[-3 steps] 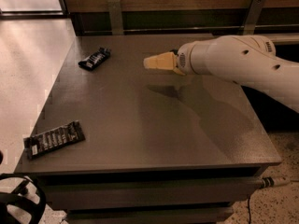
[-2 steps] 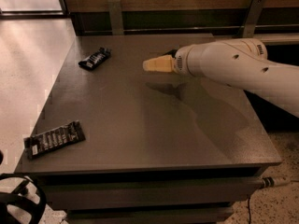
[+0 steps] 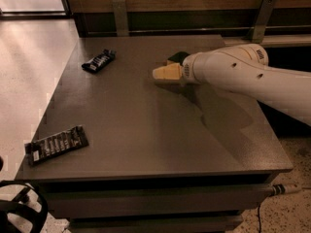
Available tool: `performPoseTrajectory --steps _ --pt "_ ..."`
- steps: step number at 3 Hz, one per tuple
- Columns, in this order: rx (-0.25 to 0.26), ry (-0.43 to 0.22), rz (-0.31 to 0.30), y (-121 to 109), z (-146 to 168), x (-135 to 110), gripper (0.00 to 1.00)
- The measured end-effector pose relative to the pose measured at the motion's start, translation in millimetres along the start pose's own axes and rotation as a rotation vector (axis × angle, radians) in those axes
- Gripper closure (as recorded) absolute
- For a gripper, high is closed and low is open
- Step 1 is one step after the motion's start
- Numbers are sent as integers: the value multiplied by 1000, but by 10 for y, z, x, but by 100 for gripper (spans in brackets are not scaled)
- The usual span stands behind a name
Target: Move sponge near rxbar chocolate
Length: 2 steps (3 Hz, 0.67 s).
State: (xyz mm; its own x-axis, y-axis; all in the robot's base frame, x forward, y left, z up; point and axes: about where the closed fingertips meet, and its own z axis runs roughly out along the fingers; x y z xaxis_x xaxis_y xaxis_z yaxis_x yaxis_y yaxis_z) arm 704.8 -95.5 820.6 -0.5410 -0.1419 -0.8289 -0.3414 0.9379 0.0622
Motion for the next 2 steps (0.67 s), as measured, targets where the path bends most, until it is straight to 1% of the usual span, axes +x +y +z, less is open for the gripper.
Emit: performPoseTrajectory --steps 1,2 --pt "21 17 3 -110 105 52 0" --pt "23 18 2 -114 112 51 12"
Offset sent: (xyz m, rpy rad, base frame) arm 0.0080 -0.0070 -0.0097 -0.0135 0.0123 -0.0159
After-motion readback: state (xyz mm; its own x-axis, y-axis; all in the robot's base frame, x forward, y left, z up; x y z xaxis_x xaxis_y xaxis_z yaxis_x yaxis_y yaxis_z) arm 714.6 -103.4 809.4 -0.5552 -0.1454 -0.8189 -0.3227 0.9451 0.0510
